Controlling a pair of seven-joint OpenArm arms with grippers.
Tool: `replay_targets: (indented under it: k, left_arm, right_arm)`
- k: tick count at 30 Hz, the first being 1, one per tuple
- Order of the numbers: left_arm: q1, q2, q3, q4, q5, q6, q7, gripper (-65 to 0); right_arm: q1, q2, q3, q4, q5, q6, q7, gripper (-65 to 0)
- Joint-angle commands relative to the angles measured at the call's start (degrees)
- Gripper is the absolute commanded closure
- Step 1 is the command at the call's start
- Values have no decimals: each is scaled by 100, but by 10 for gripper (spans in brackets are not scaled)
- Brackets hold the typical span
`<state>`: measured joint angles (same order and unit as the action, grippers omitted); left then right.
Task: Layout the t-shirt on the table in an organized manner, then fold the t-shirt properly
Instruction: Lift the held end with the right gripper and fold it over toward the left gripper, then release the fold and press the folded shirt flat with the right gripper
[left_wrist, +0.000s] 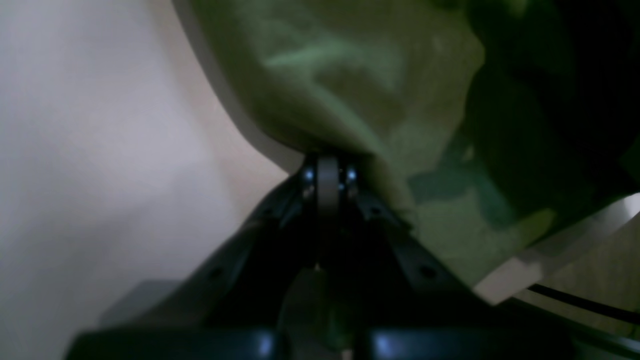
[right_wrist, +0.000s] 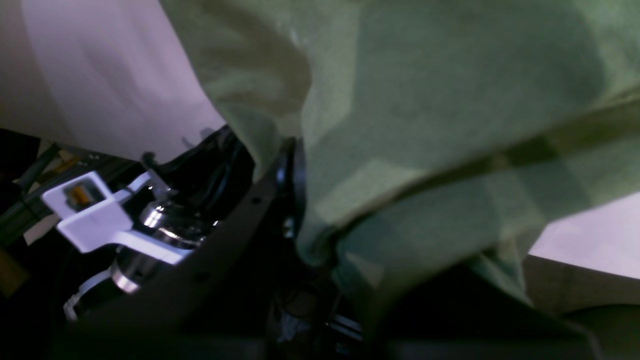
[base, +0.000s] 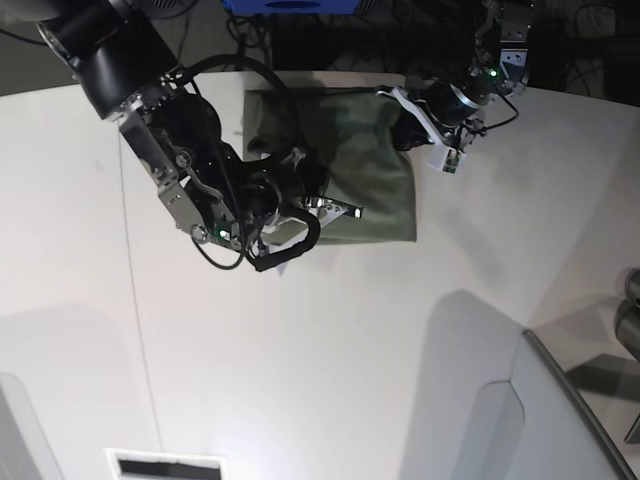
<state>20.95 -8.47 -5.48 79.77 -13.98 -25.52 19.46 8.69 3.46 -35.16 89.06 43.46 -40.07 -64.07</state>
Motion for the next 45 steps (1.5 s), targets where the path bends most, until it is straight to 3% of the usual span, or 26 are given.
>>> replay_targets:
  k: [1,4,5,8,9,20,23,27,36,38,42,45]
  left_arm:
    - [28,-37,-11,54,22,16,80,0]
    - [19,-37,-11,54,22,16,80,0]
    - [19,-37,-11,54,22,16,80,0]
    - [-7,-37,-11,54,22,16,80,0]
    - [-16,-37,-20,54,22,16,80,0]
    - [2,-89,-160,458,4,16,115,0]
    - [-42,-151,-494,731,-22,7,634,0]
    - [-157,-177,-582,854,22,7,801,0]
    - [-420,-160,-231,-51,22,-2,757,0]
    - [-420,-160,-134,-95,22,-2,757,0]
    - [-350,-177,-143,177,13,-2,757,0]
    - [-157,-476,-151,546,-13,-2,766,0]
  right_arm:
    - [129,-43,4,92,89,7,-15,-6]
    - [129,-52,4,83,98,7,-15,-15]
    - [129,-61,12,83,115,7,-15,-48]
    - [129,-149,12,83,115,7,-15,-230]
    - [129,-166,12,83,115,7,-15,-257]
    - [164,-456,4,-681,89,47,179,-266]
    - [287,-465,-471,-681,115,56,196,-266]
    - [410,-632,-823,-717,106,214,196,-266]
    - [507,-782,-814,-901,115,302,205,-266]
    - [533,-826,-814,-1051,124,451,363,-266]
    - [525,-966,-823,-1569,124,1137,777,-264]
    - [525,-993,-840,-1552,124,1339,812,-258]
